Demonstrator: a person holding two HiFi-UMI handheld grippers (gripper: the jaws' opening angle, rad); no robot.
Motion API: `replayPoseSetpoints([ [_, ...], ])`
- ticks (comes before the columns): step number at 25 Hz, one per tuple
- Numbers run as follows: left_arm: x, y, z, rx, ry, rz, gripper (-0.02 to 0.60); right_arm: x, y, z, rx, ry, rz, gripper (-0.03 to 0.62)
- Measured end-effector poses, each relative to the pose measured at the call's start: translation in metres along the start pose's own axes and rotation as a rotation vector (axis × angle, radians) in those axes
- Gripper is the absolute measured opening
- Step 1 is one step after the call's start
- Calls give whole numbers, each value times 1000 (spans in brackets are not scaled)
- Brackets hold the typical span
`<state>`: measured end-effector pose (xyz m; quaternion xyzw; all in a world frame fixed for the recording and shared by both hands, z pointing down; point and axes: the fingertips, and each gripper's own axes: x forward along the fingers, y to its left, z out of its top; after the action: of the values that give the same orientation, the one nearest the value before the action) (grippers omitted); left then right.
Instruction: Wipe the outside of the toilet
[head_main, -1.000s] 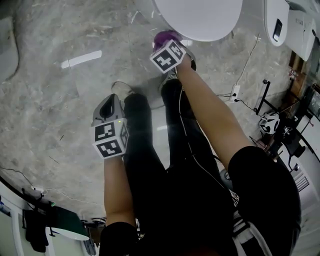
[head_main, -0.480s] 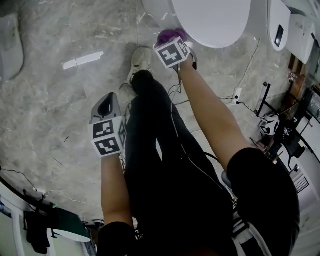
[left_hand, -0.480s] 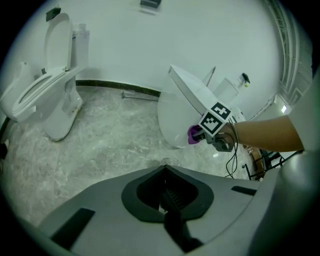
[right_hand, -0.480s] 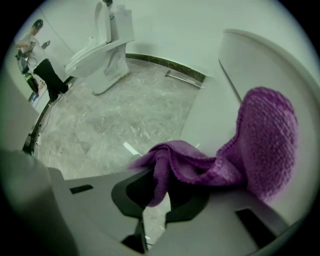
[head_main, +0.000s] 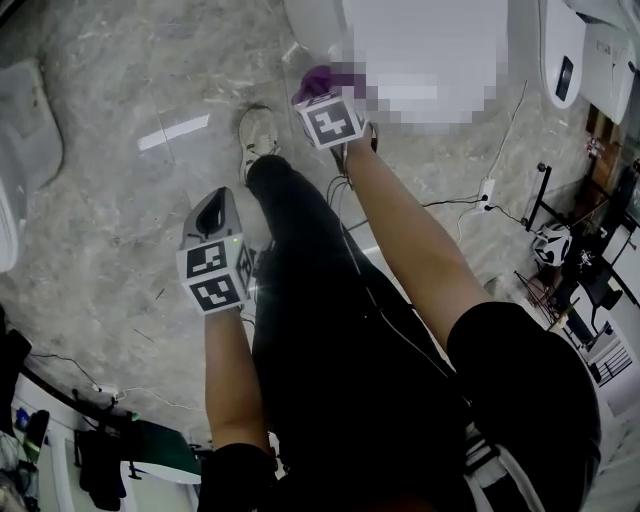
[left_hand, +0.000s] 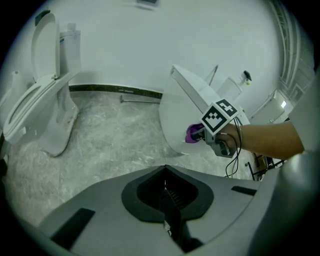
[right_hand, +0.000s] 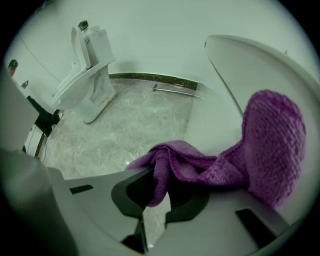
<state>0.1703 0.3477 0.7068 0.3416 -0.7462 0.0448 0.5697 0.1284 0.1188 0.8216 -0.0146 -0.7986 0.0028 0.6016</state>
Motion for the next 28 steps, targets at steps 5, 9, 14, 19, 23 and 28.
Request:
replayPoseSetpoints([
  [5, 14, 27, 58, 31, 10, 6, 8, 9, -4, 49, 125, -2, -11, 51],
  [9, 14, 40, 102, 42, 43, 10, 8, 13, -12, 72, 221, 15, -27, 51],
  [14, 25, 61, 151, 59, 43, 15, 8, 28, -24, 98, 288, 36, -42, 51],
  [19, 31, 74, 190, 86, 58, 1, 8, 37, -27, 118, 343, 61, -42, 51],
  [23, 42, 83, 222, 121, 74, -26, 8, 42, -37, 141, 395, 72, -67, 51],
  [28, 59, 99, 266, 186, 94, -62, 8, 51, -55, 180, 444, 75, -102, 51],
])
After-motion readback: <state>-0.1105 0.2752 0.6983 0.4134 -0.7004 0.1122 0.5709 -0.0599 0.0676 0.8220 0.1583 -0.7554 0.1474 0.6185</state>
